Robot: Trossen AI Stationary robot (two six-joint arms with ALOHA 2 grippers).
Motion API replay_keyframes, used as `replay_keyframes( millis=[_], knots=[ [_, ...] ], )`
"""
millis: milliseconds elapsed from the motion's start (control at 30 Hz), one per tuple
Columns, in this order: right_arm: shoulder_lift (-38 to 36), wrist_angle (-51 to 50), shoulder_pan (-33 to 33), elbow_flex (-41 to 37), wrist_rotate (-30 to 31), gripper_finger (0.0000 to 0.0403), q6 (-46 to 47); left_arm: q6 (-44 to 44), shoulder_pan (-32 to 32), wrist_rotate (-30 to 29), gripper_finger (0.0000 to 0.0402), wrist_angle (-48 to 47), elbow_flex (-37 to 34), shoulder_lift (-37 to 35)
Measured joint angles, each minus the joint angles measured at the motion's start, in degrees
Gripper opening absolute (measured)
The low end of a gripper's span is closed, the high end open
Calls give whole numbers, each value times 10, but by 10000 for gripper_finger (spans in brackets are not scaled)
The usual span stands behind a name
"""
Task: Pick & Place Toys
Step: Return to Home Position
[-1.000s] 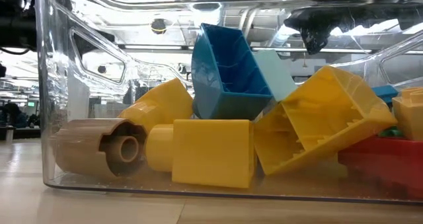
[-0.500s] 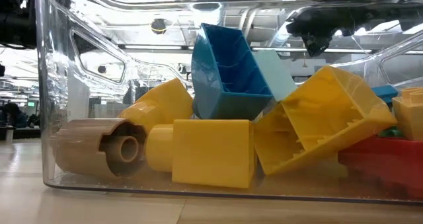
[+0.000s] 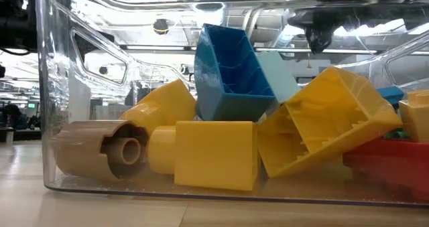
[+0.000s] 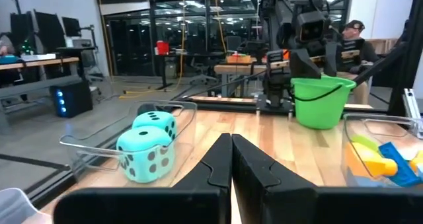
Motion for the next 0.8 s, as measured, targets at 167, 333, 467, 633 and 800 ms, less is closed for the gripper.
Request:
replay_keyframes(
  millis=[167, 333, 467, 633, 800],
  knots=[
    [0, 23, -22, 0, 22, 102, -7, 13, 0, -28, 0, -2, 0, 14],
    [0, 52, -63, 0, 15, 98, -14, 13, 0, -36, 0, 6, 0, 46],
    [0, 68, -90, 0, 8, 82, -69, 13, 0, -39, 0, 21, 0, 73],
    [0, 64, -152, 0, 15, 54, -82, 13, 0, -39, 0, 22, 0, 102],
    [-10, 18, -198, -2, 4, 15, -79, 13, 0, -38, 0, 24, 0, 129]
  ],
)
